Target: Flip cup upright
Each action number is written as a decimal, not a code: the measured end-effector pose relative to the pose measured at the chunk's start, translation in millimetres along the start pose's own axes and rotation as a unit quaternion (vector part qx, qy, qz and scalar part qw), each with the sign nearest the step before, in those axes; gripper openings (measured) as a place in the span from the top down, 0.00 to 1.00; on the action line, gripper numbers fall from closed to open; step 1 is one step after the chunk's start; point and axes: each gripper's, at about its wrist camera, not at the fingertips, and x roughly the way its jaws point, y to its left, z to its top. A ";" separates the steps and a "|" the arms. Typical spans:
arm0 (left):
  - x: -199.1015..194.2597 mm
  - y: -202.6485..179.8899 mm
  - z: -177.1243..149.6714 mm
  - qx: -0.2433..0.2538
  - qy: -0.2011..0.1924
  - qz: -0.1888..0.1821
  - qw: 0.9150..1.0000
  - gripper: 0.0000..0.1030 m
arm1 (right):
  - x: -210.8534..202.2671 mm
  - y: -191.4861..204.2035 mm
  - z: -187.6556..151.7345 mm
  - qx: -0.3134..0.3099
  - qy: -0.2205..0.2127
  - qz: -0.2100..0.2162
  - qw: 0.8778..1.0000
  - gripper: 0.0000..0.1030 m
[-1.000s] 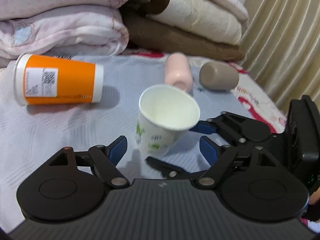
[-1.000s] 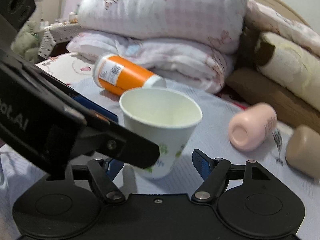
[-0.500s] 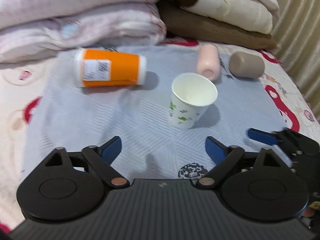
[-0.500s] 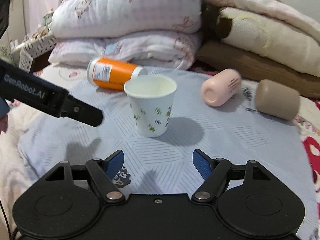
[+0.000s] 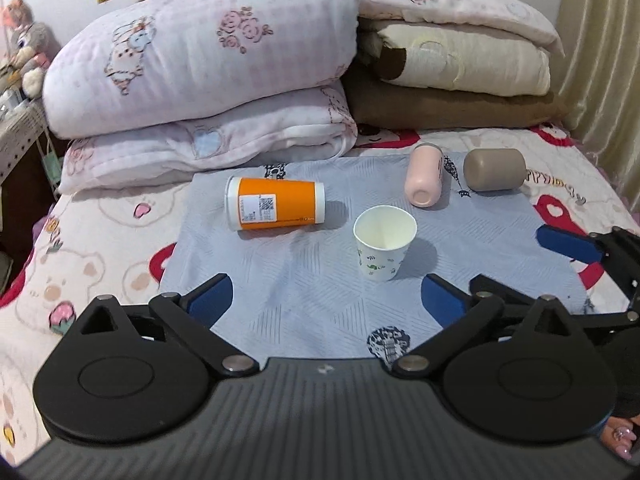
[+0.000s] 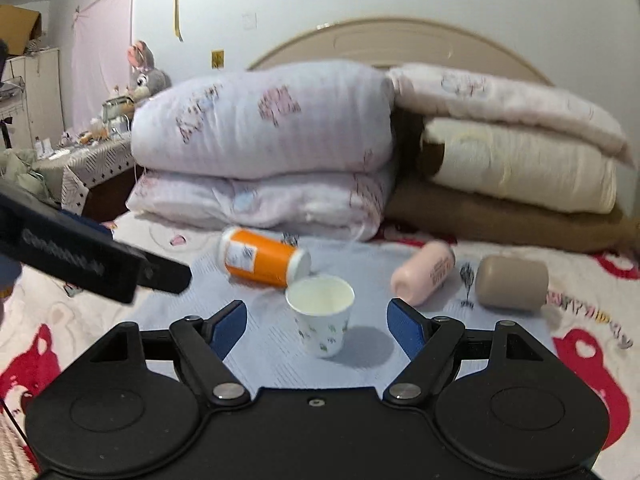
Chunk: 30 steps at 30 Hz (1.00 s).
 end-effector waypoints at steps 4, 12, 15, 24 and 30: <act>-16.8 8.7 -4.6 -0.021 0.000 0.010 1.000 0.01 | -20.6 1.1 11.4 0.004 0.004 -0.024 1.000 0.21; -33.6 26.5 -11.6 -0.058 0.005 0.016 0.998 0.01 | -64.0 3.6 30.1 0.016 0.010 -0.044 0.999 0.20; -38.8 25.0 -14.0 -0.047 0.003 0.015 0.999 0.01 | -74.6 3.5 31.7 0.029 0.006 -0.058 0.998 0.14; -61.2 23.0 -16.4 -0.033 -0.038 -0.009 0.999 0.01 | -86.1 3.2 28.4 0.075 -0.008 -0.093 0.993 0.00; -64.0 20.2 -20.0 -0.023 -0.046 -0.008 0.999 0.01 | -84.0 17.7 24.0 0.041 -0.003 -0.111 0.993 0.00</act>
